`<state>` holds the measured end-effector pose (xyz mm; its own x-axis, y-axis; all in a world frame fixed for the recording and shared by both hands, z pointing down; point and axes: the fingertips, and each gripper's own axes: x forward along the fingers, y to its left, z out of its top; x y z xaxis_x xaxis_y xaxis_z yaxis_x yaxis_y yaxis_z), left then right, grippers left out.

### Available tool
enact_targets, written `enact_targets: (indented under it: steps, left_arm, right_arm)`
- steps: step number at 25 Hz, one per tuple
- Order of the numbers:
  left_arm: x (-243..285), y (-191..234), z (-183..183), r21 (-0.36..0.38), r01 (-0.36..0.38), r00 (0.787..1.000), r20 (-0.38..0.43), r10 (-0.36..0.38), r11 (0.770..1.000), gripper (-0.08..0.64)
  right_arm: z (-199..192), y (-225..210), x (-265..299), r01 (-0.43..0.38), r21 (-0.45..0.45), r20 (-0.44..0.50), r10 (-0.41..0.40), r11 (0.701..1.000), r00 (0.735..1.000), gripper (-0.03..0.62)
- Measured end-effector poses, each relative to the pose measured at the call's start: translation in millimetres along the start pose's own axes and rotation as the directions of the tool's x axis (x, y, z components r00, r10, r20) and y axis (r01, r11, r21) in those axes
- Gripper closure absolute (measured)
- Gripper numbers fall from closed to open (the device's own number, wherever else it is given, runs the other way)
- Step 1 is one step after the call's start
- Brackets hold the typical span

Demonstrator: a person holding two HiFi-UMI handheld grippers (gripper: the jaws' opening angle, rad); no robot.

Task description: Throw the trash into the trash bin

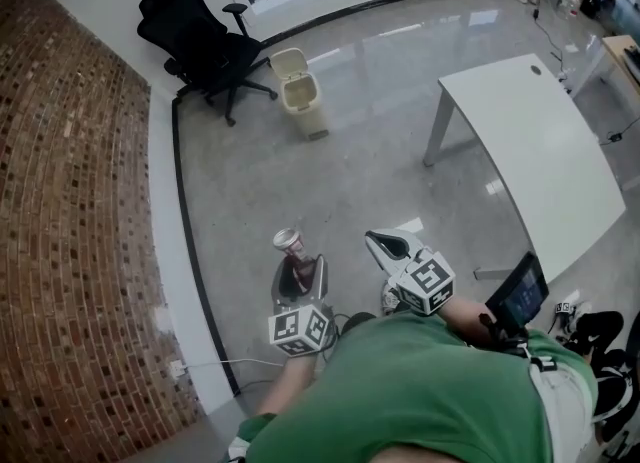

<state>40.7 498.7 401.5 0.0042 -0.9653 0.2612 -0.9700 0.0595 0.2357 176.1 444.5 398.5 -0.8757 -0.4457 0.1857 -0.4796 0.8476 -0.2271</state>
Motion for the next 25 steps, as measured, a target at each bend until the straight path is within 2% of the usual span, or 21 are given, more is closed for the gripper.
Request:
enact_targets:
  steps: [5,11,25]
  left_arm:
    - [27.9,-10.8,11.6,0.005,0.002,1.000,0.024,-0.003,1.000,0.232]
    - [53.3,-4.4,22.7,0.009,0.007,1.000,0.021,-0.007,1.000,0.232]
    - [132.9,61.5,60.0,0.010,0.081,0.997,0.000,-0.081,0.997,0.232]
  right_arm:
    - [5.9,-30.5,1.5,0.018,-0.003,0.000,-0.018,1.000,1.000,0.589]
    - [8.6,-48.8,16.8,0.034,0.004,-0.009,-0.034,0.999,0.999,0.589]
    - [42.5,-71.9,113.9,0.090,-0.010,-0.010,-0.090,0.996,0.996,0.589]
